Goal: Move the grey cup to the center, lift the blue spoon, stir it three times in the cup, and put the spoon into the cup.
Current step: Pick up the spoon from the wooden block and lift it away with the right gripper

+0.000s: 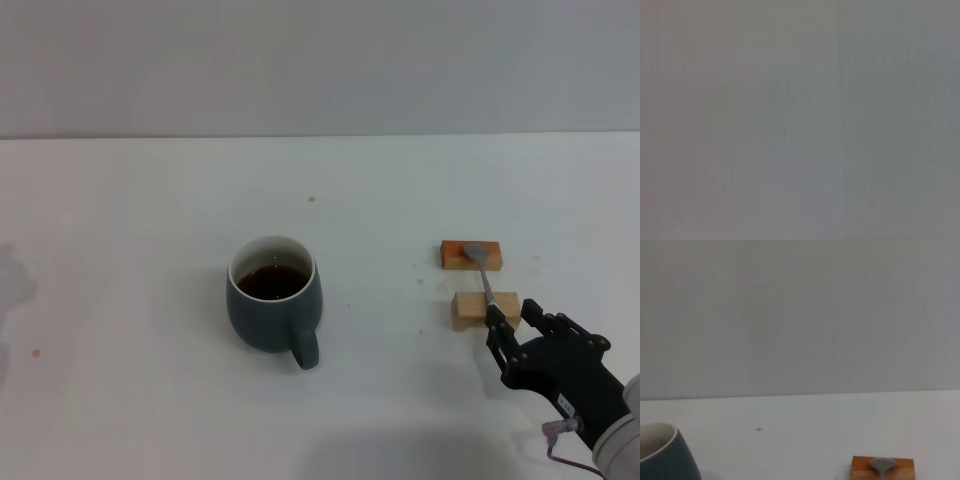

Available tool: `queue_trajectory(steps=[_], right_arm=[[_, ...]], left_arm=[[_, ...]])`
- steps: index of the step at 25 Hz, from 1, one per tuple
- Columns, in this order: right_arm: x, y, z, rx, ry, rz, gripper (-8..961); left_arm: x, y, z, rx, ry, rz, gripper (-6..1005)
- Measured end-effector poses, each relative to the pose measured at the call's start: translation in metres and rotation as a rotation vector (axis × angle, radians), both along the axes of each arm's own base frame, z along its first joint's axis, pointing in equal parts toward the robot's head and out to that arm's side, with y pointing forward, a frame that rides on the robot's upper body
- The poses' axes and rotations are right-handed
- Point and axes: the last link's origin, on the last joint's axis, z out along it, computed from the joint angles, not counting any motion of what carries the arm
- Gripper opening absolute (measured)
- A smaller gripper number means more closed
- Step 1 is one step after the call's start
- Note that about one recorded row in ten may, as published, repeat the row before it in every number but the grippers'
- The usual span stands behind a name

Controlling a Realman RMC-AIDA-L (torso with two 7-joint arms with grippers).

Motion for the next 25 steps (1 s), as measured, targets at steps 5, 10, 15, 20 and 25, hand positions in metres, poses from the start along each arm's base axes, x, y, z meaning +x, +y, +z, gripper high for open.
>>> queue_trajectory(steps=[5,10,15,20,25], right_arm=[[0.004,-0.001,-0.001,0.011,0.009,-0.007,400],[0.009,-0.003,0.001,0.04,0.024,-0.016,400],[0.016,-0.004,0.0,0.051,0.042,-0.038,399],[0.016,-0.002,-0.005,0.04,0.056,-0.038,399],[0.015,-0.002,-0.008,0.027,0.062,-0.035,399]], left_arm=[[0.0,0.0,0.0,0.001,0.0,-0.002,-2],[0.0,0.0,0.001,0.001,0.001,-0.001,-2],[0.0,0.0,0.001,0.002,0.001,-0.002,-2],[0.0,0.001,0.002,0.003,0.001,-0.004,-2],[0.0,0.001,0.002,0.003,0.002,-0.004,-2]])
